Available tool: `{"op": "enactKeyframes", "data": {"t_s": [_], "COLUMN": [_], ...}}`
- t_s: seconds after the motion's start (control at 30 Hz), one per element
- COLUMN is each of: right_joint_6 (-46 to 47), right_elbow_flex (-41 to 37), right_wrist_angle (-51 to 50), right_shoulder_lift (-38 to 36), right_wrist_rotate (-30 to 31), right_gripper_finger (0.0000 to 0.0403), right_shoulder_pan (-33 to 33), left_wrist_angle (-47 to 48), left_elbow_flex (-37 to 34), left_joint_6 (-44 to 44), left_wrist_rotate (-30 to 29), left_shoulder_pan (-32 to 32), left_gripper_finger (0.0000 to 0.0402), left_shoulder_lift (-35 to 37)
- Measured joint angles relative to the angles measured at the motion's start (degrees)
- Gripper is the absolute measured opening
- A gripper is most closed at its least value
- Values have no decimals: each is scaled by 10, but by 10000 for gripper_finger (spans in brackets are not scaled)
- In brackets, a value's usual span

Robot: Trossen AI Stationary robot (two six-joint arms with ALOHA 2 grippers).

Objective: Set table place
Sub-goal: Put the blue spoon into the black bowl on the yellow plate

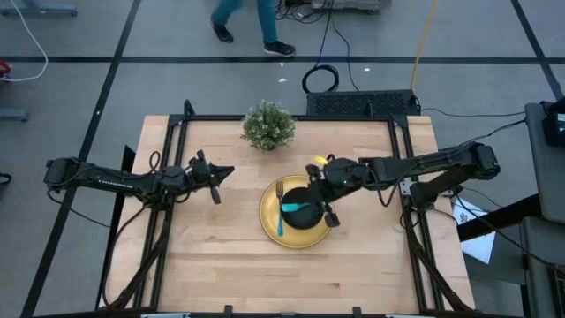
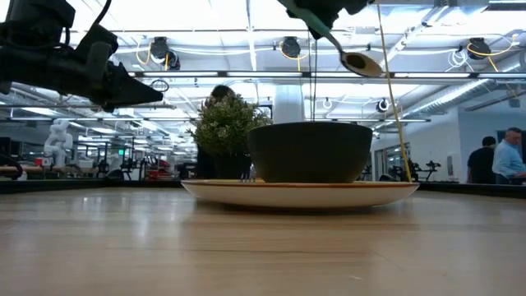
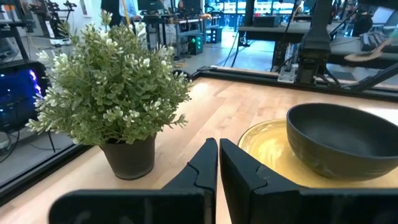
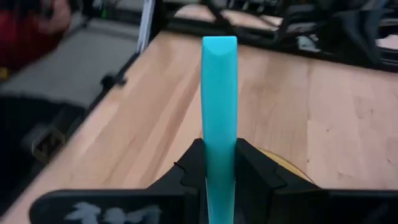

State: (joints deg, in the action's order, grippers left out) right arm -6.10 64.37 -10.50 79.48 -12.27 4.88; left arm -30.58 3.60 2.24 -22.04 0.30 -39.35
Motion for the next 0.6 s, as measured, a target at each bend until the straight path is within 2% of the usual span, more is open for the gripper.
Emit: {"op": "enactKeyframes", "data": {"t_s": [0.3, 0.6], "right_joint_6": [101, 116], "right_elbow_flex": [-2, -2], "right_wrist_angle": [111, 147], "right_shoulder_lift": [83, 141], "right_wrist_rotate": [0, 1], "right_gripper_finger": [49, 49], "right_shoulder_pan": [-18, -37], "left_wrist_angle": [13, 23], "left_elbow_flex": [0, 0], "left_joint_6": [0, -2], "left_wrist_rotate": [0, 5], "left_shoulder_pan": [0, 0], "left_gripper_finger": [24, 24], "left_shoulder_lift": [0, 0]}}
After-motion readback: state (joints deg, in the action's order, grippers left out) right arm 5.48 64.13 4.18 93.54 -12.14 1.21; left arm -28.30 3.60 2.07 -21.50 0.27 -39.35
